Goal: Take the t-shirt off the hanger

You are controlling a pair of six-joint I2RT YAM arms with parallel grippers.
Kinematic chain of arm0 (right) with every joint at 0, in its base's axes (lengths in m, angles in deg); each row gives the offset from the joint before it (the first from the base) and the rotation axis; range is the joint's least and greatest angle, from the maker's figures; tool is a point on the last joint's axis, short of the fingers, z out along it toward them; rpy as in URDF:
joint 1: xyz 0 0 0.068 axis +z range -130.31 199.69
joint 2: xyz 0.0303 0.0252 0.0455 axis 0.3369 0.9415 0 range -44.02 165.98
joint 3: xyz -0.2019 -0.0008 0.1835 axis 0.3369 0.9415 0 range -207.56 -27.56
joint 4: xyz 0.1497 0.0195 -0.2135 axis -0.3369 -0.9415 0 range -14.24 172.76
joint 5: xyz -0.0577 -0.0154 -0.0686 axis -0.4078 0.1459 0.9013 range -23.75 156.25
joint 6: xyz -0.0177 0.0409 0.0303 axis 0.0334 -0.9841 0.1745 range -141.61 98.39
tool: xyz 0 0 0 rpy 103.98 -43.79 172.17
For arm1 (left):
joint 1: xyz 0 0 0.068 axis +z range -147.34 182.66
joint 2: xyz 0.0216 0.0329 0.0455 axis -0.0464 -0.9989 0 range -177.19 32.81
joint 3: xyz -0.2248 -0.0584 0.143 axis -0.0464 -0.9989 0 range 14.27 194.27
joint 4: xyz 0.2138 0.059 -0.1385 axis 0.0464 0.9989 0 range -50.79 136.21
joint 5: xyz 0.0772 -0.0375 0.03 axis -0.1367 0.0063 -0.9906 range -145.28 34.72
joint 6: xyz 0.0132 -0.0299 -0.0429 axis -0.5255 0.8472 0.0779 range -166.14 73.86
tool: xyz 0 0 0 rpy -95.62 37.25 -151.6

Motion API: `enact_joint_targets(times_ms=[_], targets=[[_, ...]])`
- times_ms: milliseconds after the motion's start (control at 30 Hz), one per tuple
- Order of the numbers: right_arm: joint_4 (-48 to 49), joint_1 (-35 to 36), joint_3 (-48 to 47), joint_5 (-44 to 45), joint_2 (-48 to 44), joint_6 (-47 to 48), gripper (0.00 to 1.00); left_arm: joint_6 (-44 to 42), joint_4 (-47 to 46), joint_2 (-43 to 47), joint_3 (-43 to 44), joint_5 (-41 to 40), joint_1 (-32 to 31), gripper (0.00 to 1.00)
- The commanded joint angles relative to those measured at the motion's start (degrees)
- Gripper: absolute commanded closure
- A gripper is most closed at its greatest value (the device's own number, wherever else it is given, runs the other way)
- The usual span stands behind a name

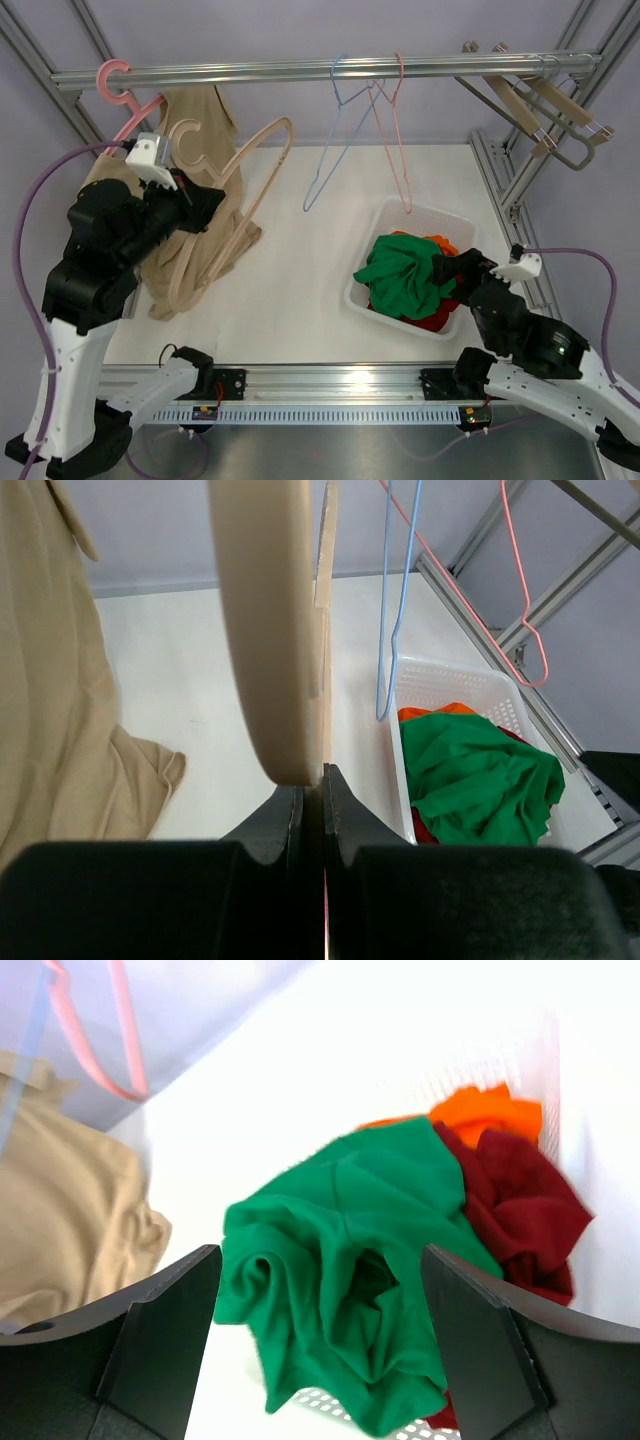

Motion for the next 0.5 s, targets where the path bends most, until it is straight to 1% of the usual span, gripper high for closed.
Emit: enact_joint_targets(times_ms=[0, 100, 167, 233, 267, 300, 367, 400, 467], targets=[[-8.1, -0.4, -6.0, -1.4, -3.8, 7.6, 0.1, -0.3, -7.1, -4.4, 3.1, 2.0, -0.2, 1.0], [-8.5, -0.4, -10.2, -3.8, -4.8, 11.1, 0.1, -2.5, -10.7, -8.5, 4.5, 2.1, -0.2, 1.0], [-8.1, -0.3, -10.7, -4.7, -4.7, 13.4, 0.1, -4.6, -12.9, -12.0, 6.3, 3.5, -0.2, 1.0], [-5.3, -0.4, -9.9, -6.3, -4.3, 16.1, 0.1, -5.5, -13.5, -14.8, 8.5, 3.9, -0.2, 1.0], [-4.6, -0.3, -9.5, -6.9, -4.1, 16.8, 0.1, -6.6, -13.6, -17.7, 9.7, 4.8, -0.2, 1.0], [-2.7, -0.4, -9.0, -8.5, -3.8, 17.4, 0.1, -7.0, -13.6, -19.2, 12.3, 4.9, -0.2, 1.0], [-1.2, -0.4, -7.9, -9.5, -3.6, 18.1, 0.1, -7.5, -13.4, -22.3, 15.0, 5.1, -0.2, 1.0], [0.6, -0.4, -7.0, -10.2, -3.8, 18.4, 0.11, -7.4, -13.3, -25.2, 17.6, 5.3, -0.2, 1.0], [3.9, -0.3, -6.1, -11.0, -4.6, 19.5, 0.11, -6.9, -13.4, -28.0, 19.8, 5.6, -0.2, 1.0]])
